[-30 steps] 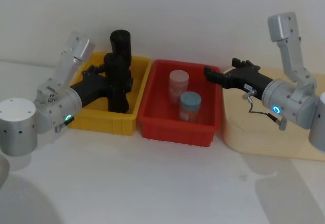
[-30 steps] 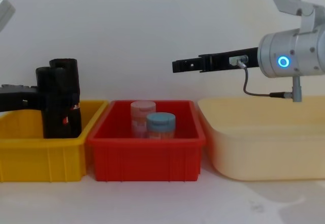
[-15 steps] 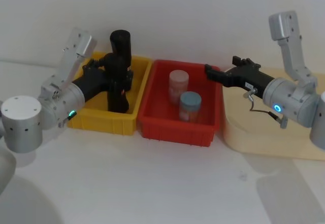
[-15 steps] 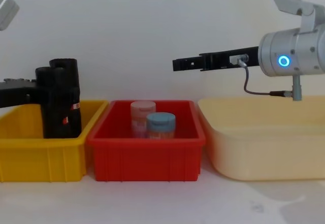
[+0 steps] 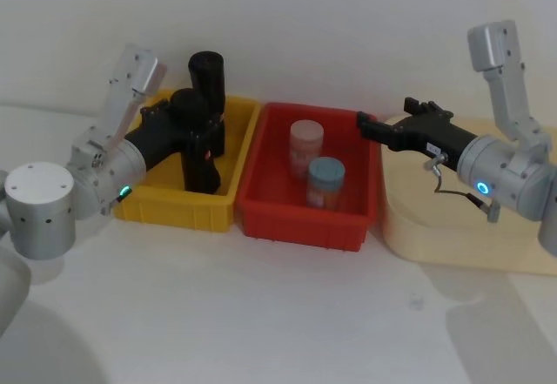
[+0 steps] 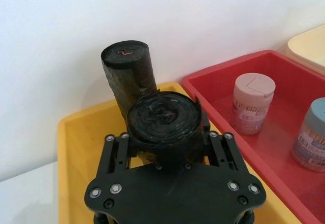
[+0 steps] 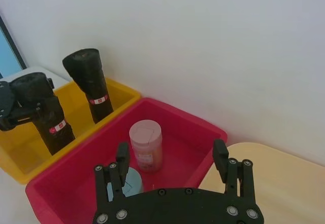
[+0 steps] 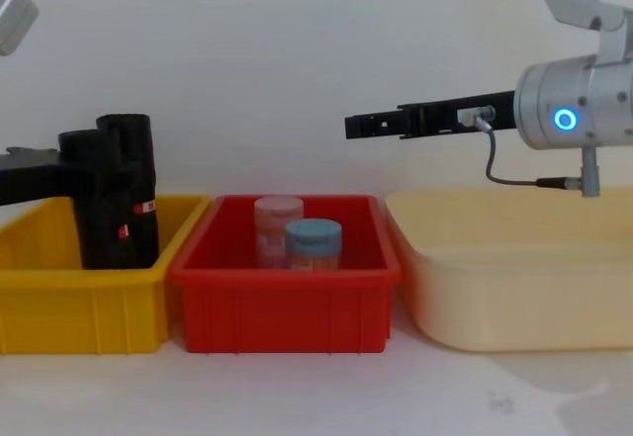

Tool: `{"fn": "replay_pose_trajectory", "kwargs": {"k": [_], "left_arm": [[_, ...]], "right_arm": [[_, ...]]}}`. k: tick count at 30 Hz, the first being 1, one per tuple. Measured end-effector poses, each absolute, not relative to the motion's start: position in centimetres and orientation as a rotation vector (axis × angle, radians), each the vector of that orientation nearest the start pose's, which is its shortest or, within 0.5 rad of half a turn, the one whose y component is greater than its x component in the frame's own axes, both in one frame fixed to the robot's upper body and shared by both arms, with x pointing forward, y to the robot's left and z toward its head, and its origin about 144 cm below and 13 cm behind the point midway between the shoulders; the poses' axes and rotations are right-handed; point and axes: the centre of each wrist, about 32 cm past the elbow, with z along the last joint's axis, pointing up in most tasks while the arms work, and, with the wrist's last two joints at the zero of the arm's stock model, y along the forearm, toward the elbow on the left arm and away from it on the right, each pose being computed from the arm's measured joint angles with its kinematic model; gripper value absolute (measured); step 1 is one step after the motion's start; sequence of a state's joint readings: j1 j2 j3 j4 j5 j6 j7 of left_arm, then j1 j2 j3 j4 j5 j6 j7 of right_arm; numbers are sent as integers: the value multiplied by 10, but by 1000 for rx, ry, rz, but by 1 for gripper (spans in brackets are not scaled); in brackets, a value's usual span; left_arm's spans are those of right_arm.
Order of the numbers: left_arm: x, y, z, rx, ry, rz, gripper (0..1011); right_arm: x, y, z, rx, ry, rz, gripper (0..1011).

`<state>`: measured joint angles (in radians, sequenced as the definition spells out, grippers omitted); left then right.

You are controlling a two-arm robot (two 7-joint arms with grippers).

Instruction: Pick up the garbage bag with the one hand and transfer it to the other hand.

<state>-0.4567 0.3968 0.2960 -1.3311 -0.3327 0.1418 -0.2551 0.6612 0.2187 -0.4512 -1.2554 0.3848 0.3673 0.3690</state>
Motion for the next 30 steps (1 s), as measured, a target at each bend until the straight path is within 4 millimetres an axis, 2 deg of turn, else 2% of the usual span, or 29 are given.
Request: {"fn": "replay_pose_trajectory", "kwargs": {"k": [3,9,20,30], "left_arm": [[572,287,1232,134,-87,1162,600],[572,287,1232,134,-89,1165,513],[572,286,1232,133,-91,1167,460],[573,286,1232,133,-93,1168,460]], "right_arm": [[607,-183,1280,-156,66,-869,1001],[605,-184,1280,-182,64,-867,1001],[611,-176,1282,-251,94,-807,1001],[620,-156,1279,-318,142,-703,1001]]}}
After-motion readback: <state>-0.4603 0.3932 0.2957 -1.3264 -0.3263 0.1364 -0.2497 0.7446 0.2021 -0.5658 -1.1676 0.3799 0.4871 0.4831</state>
